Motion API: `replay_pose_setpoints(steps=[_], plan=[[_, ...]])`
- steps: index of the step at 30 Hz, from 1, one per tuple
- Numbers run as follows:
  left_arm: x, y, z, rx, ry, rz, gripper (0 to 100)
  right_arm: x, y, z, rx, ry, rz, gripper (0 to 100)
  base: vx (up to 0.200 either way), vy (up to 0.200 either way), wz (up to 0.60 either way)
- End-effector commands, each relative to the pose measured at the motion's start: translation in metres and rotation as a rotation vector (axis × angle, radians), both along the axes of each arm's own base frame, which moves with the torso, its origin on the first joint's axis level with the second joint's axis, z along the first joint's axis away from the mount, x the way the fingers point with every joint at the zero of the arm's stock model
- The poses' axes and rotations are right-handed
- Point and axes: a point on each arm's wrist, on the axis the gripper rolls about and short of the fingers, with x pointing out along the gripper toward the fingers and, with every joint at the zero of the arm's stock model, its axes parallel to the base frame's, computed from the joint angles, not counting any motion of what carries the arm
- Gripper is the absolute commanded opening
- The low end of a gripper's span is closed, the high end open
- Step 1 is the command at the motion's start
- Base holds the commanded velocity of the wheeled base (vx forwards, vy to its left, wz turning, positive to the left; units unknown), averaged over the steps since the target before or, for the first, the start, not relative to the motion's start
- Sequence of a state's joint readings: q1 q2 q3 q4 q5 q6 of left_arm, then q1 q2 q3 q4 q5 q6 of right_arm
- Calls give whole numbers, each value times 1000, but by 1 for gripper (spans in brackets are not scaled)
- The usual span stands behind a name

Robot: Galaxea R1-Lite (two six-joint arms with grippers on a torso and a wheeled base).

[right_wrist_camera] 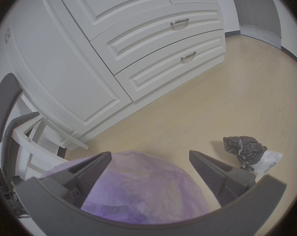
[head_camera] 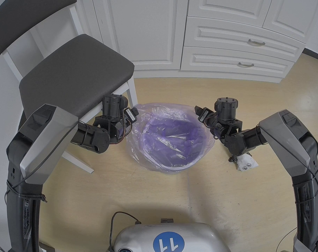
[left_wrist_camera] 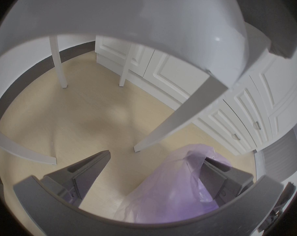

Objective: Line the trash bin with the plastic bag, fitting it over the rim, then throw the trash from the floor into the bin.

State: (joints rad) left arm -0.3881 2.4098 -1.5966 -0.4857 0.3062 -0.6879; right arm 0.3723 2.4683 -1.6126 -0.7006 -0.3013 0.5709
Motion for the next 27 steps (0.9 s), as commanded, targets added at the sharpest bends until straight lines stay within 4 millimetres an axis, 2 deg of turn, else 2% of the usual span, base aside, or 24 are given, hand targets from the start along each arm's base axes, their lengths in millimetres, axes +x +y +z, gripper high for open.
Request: replay_pose_setpoints(steps=[1, 10, 13, 14, 18, 21, 27], plan=[[10, 6, -4, -23, -11, 25, 100, 7, 1, -20, -2, 9, -1, 100, 0, 0, 0], [28, 6, -35, -17, 11, 77, 100, 10, -4, -15, 16, -24, -14, 100, 0, 0, 0], [28, 6, -35, -17, 11, 77, 100, 10, -4, -15, 16, -24, -14, 100, 0, 0, 0], [30, 5, -44, 2, 30, 90, 100, 11, -9, -8, 20, -36, -23, 100, 0, 0, 0], [29, 3, -53, 26, 80, 85, 100, 10, -14, 1, 25, -50, -30, 100, 0, 0, 0], [23, -4, -61, 52, 134, 68, 100, 8, -21, 17, 30, -69, -41, 100, 0, 0, 0], [17, -17, -67, 70, 168, 40, 100, 2, -26, 28, 30, -73, -44, 100, 0, 0, 0]])
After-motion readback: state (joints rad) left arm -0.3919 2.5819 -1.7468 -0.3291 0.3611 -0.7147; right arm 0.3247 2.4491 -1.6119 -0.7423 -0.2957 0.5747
